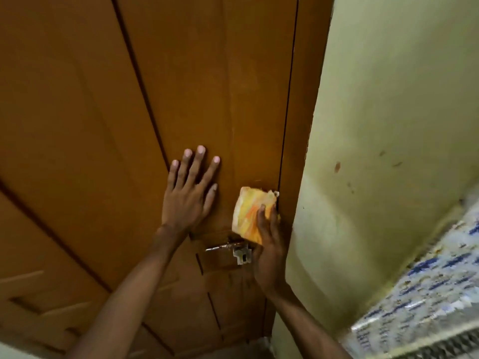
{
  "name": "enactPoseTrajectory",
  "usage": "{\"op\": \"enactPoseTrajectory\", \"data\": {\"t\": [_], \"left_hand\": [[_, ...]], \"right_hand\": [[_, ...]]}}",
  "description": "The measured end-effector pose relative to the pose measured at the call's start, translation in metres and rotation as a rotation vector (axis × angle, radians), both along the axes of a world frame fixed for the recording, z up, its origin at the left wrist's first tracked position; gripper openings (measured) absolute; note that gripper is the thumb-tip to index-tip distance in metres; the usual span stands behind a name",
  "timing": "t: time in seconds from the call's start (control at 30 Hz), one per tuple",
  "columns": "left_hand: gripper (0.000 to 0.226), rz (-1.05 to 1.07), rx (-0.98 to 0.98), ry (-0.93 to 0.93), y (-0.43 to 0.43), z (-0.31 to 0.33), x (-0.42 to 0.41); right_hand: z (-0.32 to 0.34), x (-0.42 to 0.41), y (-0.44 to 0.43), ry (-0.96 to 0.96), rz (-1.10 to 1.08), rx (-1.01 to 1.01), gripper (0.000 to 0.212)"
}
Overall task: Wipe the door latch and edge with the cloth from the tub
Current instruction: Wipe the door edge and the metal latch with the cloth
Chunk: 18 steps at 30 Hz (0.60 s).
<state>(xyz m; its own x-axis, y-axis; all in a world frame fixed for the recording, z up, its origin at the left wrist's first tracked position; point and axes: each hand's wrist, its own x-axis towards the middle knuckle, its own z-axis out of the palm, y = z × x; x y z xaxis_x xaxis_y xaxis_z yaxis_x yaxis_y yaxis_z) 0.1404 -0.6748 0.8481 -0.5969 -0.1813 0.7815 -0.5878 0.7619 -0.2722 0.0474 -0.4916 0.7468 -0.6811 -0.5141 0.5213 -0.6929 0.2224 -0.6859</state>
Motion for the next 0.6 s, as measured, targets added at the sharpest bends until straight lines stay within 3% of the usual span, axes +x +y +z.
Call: {"op": "enactPoseTrajectory", "data": {"t": [0.13,0.33,0.5,0.6], "left_hand": [[0.062,-0.018,-0.131,0.063,-0.013,-0.011,-0.007],[0.064,-0.067,-0.180,0.108,-0.020,-0.018,-0.009],[0.064,-0.090,-0.176,0.122,-0.020,-0.019,-0.008],[0.064,-0.097,-0.186,0.133,-0.021,-0.019,-0.008]], "right_hand": [[-0.030,0.010,0.009,-0.055,0.008,-0.027,0.060],[0.014,0.000,-0.009,-0.030,-0.112,-0.158,0.079],[-0.027,0.013,-0.005,-0.089,-0.127,-0.180,0.056],[0.007,0.003,-0.011,-0.089,-0.160,-0.268,0.057]]}}
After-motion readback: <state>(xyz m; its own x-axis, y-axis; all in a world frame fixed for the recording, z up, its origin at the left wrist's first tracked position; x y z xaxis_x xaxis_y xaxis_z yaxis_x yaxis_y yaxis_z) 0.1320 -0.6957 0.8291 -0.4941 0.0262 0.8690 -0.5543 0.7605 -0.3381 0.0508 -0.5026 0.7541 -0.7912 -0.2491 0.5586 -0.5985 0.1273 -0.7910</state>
